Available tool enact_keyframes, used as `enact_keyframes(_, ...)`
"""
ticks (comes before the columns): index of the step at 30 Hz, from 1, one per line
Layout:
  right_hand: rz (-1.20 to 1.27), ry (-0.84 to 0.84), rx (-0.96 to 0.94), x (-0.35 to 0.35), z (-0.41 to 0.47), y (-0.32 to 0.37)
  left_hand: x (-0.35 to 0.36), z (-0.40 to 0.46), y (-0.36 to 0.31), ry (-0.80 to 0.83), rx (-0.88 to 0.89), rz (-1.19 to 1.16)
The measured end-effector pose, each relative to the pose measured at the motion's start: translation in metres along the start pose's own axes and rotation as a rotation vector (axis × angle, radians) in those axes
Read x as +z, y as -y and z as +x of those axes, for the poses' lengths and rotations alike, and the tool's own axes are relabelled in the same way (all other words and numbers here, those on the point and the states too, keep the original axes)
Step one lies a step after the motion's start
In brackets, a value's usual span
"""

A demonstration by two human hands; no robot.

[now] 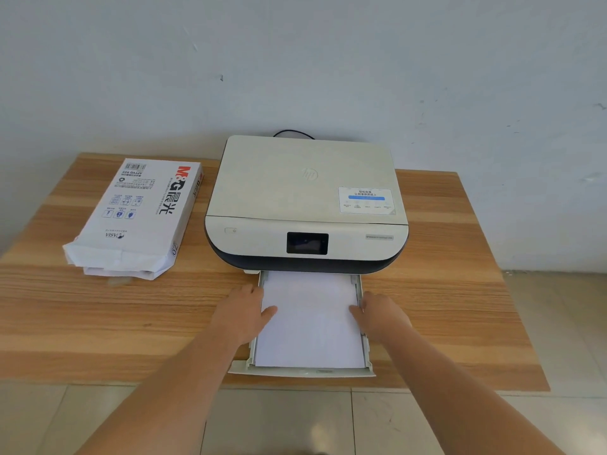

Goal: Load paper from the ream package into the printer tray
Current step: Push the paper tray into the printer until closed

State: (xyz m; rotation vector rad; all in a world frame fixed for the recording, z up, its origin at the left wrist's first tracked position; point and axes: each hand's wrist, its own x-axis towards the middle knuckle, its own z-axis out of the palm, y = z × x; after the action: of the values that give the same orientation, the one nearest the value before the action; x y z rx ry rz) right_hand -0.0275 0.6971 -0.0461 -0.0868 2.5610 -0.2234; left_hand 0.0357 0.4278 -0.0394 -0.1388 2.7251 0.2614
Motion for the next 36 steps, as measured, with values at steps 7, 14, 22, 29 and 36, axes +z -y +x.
enact_keyframes(7, -0.116, -0.106, -0.285, 0.008, -0.034, -0.008, 0.006, -0.031, -0.004, -0.018, 0.153, 0.116)
enact_keyframes(14, -0.268, -0.045, -0.447, 0.041, -0.059, -0.016, 0.033, -0.063, -0.012, 0.114, 0.169, 0.117)
enact_keyframes(22, -0.286, -0.058, -0.449, 0.065, -0.075, -0.015, 0.056, -0.082, -0.015, 0.086, 0.145, 0.136)
enact_keyframes(29, -0.339, -0.135, -0.395, 0.074, -0.074, -0.017, 0.059, -0.083, -0.016, 0.042, 0.104, 0.149)
enact_keyframes(36, -0.345, -0.077, -0.314, 0.078, -0.069, -0.019, 0.060, -0.080, -0.020, 0.044, 0.079, 0.155)
